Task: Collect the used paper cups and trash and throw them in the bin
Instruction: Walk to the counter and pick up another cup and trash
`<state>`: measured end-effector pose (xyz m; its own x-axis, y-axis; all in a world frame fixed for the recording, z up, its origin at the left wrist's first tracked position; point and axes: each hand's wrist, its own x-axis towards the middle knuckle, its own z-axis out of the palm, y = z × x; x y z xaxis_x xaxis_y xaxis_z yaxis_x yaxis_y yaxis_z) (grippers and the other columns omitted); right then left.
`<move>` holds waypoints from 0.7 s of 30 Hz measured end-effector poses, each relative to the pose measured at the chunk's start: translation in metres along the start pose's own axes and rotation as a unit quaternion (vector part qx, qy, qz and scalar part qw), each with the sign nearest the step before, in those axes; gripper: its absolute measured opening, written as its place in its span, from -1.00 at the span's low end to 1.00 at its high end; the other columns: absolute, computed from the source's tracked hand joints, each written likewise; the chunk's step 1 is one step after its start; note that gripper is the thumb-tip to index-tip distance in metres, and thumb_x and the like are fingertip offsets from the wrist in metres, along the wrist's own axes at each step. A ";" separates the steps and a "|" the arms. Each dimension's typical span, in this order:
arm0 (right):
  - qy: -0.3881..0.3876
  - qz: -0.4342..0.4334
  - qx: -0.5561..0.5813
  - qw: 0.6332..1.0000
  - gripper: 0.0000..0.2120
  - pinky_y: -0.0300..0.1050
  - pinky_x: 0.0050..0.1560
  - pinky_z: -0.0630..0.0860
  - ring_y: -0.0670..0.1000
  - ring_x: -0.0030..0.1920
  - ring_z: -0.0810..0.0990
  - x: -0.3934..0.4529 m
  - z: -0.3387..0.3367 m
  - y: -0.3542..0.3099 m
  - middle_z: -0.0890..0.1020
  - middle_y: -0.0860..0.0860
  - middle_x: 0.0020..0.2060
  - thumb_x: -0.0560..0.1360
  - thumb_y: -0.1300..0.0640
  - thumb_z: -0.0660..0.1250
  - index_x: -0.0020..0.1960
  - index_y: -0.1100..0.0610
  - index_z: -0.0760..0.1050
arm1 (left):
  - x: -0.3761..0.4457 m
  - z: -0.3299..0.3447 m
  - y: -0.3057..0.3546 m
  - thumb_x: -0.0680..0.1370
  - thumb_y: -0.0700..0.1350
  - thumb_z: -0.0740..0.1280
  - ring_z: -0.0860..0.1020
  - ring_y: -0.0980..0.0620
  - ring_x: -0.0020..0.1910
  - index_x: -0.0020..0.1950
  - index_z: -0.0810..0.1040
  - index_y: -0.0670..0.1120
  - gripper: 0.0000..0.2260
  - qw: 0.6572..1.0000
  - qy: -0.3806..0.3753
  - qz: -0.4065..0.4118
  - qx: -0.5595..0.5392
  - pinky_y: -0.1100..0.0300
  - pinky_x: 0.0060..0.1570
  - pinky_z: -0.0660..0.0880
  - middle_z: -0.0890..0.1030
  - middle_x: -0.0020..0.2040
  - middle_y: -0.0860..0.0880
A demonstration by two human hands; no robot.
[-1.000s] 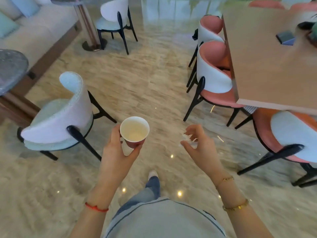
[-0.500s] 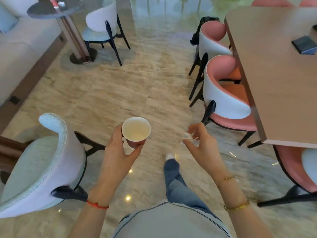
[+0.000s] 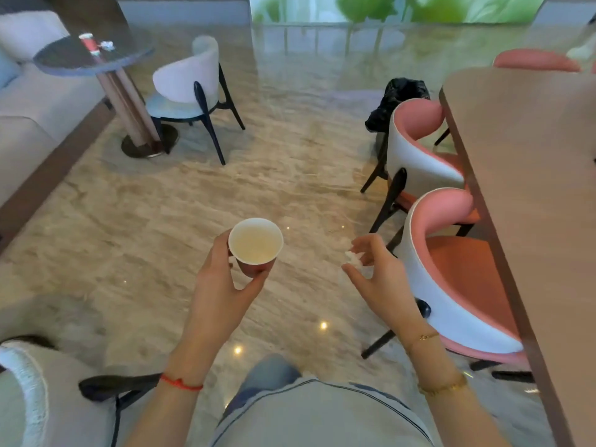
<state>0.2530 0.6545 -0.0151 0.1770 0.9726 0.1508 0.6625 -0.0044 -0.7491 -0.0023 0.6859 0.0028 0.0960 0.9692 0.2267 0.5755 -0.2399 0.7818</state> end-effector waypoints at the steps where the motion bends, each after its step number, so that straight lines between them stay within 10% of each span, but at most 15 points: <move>1: 0.003 -0.001 0.001 1.000 -0.65 -0.48 -0.09 0.39 -0.14 -0.06 0.52 0.022 0.002 0.001 0.57 -0.08 -0.01 0.45 0.15 0.44 0.12 -0.01 0.35 | 0.020 0.004 -0.002 0.36 -0.05 0.53 0.52 0.08 0.09 0.36 0.32 0.03 -0.36 1.000 0.005 -0.003 -0.001 0.44 -0.03 0.40 0.48 0.18 0.14; 21: 0.049 0.038 -0.005 0.998 -0.68 -0.42 -0.04 0.43 -0.17 -0.01 0.51 0.486 0.072 0.041 0.53 -0.15 0.00 0.47 0.10 0.42 0.14 -0.01 0.38 | 0.515 0.090 -0.087 0.38 0.03 0.51 0.45 0.30 0.17 0.32 0.30 0.20 -0.41 0.995 -0.064 0.060 -0.038 0.48 0.04 0.40 0.43 0.19 0.35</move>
<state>0.3141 1.1438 -0.0188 0.2970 0.9419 0.1572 0.6515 -0.0795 -0.7545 0.0704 1.2106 -0.0007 0.2661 0.9310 0.2498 0.4907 -0.3539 0.7962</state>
